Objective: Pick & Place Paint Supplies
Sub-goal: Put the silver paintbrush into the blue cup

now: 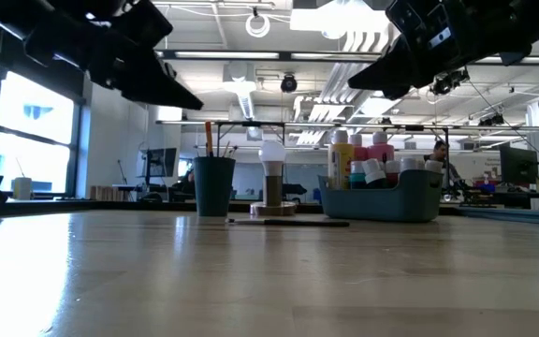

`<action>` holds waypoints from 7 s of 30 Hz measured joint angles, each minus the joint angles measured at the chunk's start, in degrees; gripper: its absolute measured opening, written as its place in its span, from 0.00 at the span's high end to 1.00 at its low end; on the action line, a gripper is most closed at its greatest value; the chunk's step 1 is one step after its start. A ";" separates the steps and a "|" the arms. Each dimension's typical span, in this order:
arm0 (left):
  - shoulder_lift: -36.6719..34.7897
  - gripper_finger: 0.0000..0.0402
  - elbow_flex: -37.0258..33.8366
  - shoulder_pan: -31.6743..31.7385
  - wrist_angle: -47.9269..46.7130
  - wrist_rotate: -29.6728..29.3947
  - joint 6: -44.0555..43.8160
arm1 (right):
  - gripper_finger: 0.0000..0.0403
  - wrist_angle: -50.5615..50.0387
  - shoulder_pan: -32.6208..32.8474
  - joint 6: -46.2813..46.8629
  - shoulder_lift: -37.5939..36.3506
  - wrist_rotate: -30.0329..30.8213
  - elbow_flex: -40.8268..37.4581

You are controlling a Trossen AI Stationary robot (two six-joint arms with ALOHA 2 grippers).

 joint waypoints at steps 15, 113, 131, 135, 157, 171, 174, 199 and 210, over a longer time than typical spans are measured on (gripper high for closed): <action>8.60 1.00 10.41 -9.92 -13.97 -5.95 -2.63 | 0.99 -0.88 -0.02 1.09 0.00 0.20 0.00; 36.66 0.61 18.52 7.51 -9.21 10.29 -8.26 | 0.99 0.35 -1.31 -0.68 -0.02 0.20 0.00; 39.62 0.61 18.52 7.68 -8.15 6.93 -8.07 | 0.99 -0.05 -1.31 -0.68 -0.02 0.20 -0.02; 39.62 0.61 18.52 7.70 -8.18 8.06 -8.08 | 0.99 -0.05 -1.31 -0.68 -0.02 0.22 -0.02; 39.57 0.88 18.58 7.70 -10.01 9.23 -8.34 | 0.99 -0.07 -1.31 -0.68 -0.02 0.22 -0.02; 39.57 1.00 18.56 7.70 -10.12 10.82 -8.39 | 0.99 -0.61 -1.30 -0.68 -0.02 0.22 -0.02; 39.57 1.00 18.56 7.70 -10.10 10.80 -8.47 | 0.99 -0.61 -1.31 -0.68 -0.02 0.22 -0.02; 31.20 1.00 20.61 7.64 -18.47 11.61 -11.80 | 0.99 3.78 -0.34 -0.68 -0.02 2.45 -0.02; 31.20 1.00 32.82 7.68 -32.27 7.11 -12.32 | 0.98 7.15 9.96 -12.81 -0.02 23.28 0.02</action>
